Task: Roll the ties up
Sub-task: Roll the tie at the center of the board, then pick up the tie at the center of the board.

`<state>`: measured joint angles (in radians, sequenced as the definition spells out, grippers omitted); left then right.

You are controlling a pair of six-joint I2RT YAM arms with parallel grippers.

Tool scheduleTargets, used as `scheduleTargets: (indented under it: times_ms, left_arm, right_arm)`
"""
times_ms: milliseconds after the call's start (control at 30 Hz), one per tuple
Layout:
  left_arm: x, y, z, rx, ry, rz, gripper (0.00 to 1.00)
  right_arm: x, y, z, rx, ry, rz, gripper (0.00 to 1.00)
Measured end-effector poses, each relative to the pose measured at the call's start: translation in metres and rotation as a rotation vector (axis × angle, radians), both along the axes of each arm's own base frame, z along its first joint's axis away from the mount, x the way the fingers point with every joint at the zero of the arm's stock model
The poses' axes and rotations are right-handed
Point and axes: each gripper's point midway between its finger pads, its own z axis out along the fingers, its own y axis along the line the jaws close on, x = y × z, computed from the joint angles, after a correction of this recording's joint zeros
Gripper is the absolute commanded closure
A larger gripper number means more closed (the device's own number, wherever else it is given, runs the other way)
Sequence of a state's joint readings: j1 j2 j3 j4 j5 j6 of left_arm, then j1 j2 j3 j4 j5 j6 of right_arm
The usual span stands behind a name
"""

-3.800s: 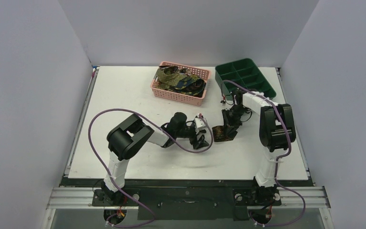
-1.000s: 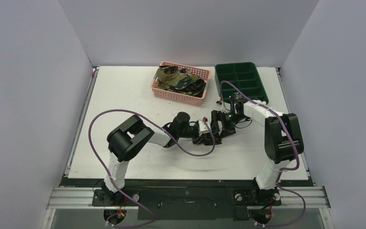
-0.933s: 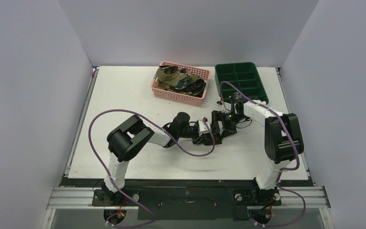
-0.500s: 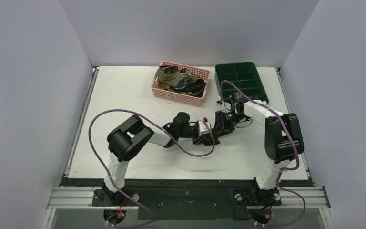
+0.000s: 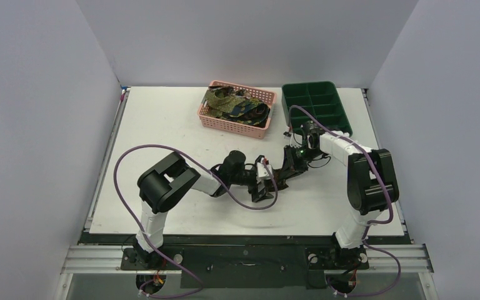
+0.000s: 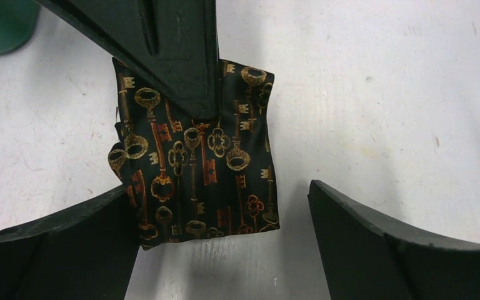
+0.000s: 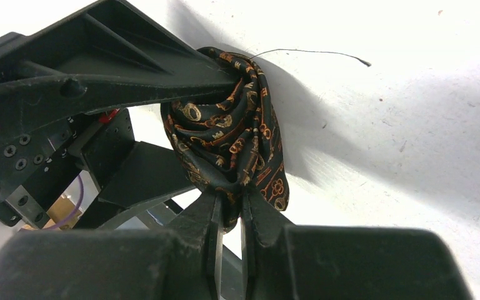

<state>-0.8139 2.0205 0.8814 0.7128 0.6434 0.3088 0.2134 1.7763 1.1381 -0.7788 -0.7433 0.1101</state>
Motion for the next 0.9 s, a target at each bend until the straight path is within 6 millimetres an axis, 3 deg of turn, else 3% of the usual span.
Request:
scheduleTargets:
  times_ms: [333, 467, 633, 733, 833, 900]
  left_arm:
    - [0.000, -0.004, 0.001, 0.006, 0.015, 0.019, 0.01]
    - [0.005, -0.014, -0.006, 0.000, 0.024, 0.034, 0.24]
    - [0.008, -0.015, -0.005, -0.007, 0.021, 0.054, 0.72]
    - [0.006, -0.015, -0.004, -0.013, 0.018, 0.052, 0.88]
    - [0.004, -0.014, -0.003, -0.013, 0.015, 0.052, 0.90]
    - [0.003, -0.012, -0.003, -0.012, 0.017, 0.053, 0.66]
  right_arm:
    - [-0.007, 0.010, 0.005, -0.023, -0.050, 0.067, 1.00]
    - [-0.009, 0.014, 0.007, -0.022, -0.057, 0.080, 1.00]
    - [-0.013, 0.013, 0.010, -0.022, -0.047, 0.081, 1.00]
    - [-0.013, 0.014, 0.010, -0.021, -0.048, 0.081, 1.00]
    - [-0.014, 0.013, 0.011, -0.019, -0.049, 0.081, 1.00]
    - [-0.015, 0.013, 0.012, -0.019, -0.050, 0.080, 1.00]
